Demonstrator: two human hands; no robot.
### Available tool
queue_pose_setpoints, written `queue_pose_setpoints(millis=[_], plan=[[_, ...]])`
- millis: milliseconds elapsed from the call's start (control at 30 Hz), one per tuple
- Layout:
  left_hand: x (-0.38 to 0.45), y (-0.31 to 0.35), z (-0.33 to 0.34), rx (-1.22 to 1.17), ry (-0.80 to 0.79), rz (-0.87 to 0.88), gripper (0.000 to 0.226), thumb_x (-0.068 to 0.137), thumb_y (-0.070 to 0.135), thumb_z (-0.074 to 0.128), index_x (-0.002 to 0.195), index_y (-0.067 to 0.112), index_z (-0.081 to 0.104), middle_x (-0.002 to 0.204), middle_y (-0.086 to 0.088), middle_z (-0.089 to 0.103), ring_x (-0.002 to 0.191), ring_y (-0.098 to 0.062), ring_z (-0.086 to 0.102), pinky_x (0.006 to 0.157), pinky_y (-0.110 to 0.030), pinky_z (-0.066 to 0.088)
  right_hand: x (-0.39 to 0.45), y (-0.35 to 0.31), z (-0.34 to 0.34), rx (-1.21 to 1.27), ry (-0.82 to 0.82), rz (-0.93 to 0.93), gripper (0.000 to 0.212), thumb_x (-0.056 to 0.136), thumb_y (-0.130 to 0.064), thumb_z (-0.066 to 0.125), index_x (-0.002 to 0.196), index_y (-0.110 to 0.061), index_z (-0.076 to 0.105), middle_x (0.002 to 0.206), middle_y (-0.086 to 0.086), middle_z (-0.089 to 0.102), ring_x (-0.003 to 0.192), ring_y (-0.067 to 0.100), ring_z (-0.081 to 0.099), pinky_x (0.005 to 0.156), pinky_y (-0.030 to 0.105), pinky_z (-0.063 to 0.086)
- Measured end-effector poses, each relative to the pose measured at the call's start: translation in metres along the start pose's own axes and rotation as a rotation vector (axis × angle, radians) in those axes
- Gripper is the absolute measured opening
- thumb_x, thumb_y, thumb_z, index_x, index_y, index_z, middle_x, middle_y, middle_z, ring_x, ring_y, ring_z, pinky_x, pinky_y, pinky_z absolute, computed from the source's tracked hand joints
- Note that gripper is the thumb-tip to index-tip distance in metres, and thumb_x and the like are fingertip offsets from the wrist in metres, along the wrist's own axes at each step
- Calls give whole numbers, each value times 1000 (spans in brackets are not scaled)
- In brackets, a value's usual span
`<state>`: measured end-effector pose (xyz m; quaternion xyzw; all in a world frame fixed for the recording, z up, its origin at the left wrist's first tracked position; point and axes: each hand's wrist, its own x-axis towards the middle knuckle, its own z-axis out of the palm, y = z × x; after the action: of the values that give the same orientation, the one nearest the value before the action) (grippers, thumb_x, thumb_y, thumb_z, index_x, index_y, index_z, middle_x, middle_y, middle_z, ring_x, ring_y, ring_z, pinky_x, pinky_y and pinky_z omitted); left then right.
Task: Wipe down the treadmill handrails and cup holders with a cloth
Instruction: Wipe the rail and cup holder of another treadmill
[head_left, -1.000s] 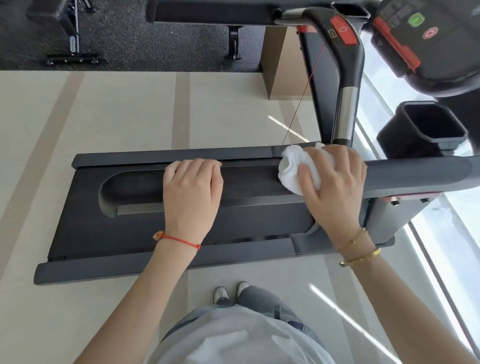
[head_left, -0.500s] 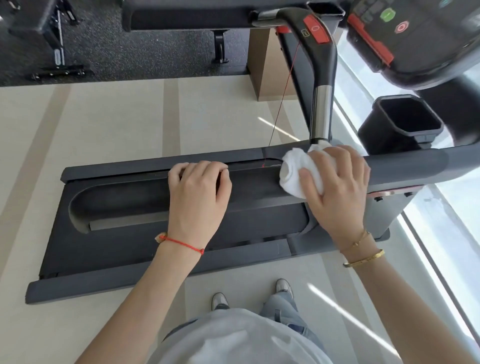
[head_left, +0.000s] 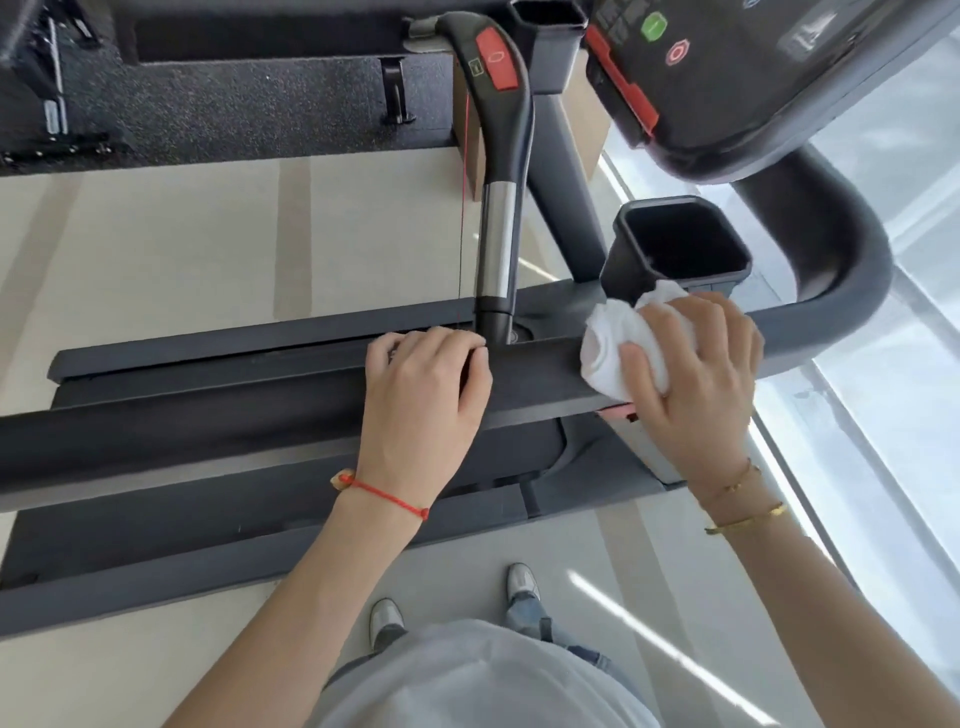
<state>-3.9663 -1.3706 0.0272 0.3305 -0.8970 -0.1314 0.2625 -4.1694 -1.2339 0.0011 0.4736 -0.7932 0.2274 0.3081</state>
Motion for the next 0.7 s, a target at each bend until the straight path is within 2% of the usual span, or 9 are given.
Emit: queue_pose_setpoints(millis=[67, 133, 267, 367, 533, 633, 700], plan=[[2, 14, 9, 20, 7, -6, 24, 99, 25, 46, 101, 19, 69, 96, 7, 70, 88, -16, 63, 99, -35, 37, 4, 21, -3, -6, 2, 49, 31, 98, -37, 47, 108, -13, 63, 109, 11, 58, 111, 34, 50, 97, 42, 36], [4, 27, 17, 28, 15, -20, 25, 100, 26, 45, 102, 19, 69, 97, 8, 70, 88, -15, 63, 98, -35, 37, 6, 13, -1, 1, 0, 69, 29, 97, -37, 46, 106, -15, 63, 106, 10, 57, 109, 33, 49, 97, 43, 35], [7, 45, 29, 36, 41, -22, 26, 95, 21, 42, 97, 17, 67, 95, 7, 70, 87, -16, 64, 92, -35, 38, 3, -23, 7, 131, -50, -117, 32, 95, -41, 50, 111, -15, 63, 107, 10, 56, 113, 34, 50, 101, 46, 33], [6, 49, 34, 76, 76, -43, 26, 97, 21, 43, 96, 19, 68, 94, 9, 71, 87, -14, 64, 91, -33, 38, 7, 0, 6, 150, -67, -251, 38, 95, -46, 54, 115, -15, 65, 108, 10, 58, 114, 35, 52, 101, 45, 33], [6, 49, 39, 117, 139, -68, 27, 101, 22, 44, 97, 20, 70, 92, 10, 71, 84, -13, 64, 93, -33, 39, 6, 71, 0, 102, -29, -129, 34, 96, -43, 53, 111, -15, 65, 110, 11, 59, 112, 34, 50, 96, 44, 36], [7, 51, 41, 139, 173, -67, 27, 101, 20, 44, 96, 20, 71, 87, 10, 70, 79, -14, 63, 90, -34, 41, 8, 62, 2, 115, -11, -72, 32, 96, -41, 51, 110, -16, 65, 106, 11, 58, 110, 34, 49, 96, 47, 37], [7, 52, 42, 155, 180, -65, 28, 101, 20, 43, 96, 19, 71, 87, 9, 70, 79, -14, 63, 90, -34, 41, 8, 39, 5, 144, -30, -150, 33, 95, -42, 52, 112, -16, 64, 105, 12, 58, 110, 35, 49, 96, 49, 36]])
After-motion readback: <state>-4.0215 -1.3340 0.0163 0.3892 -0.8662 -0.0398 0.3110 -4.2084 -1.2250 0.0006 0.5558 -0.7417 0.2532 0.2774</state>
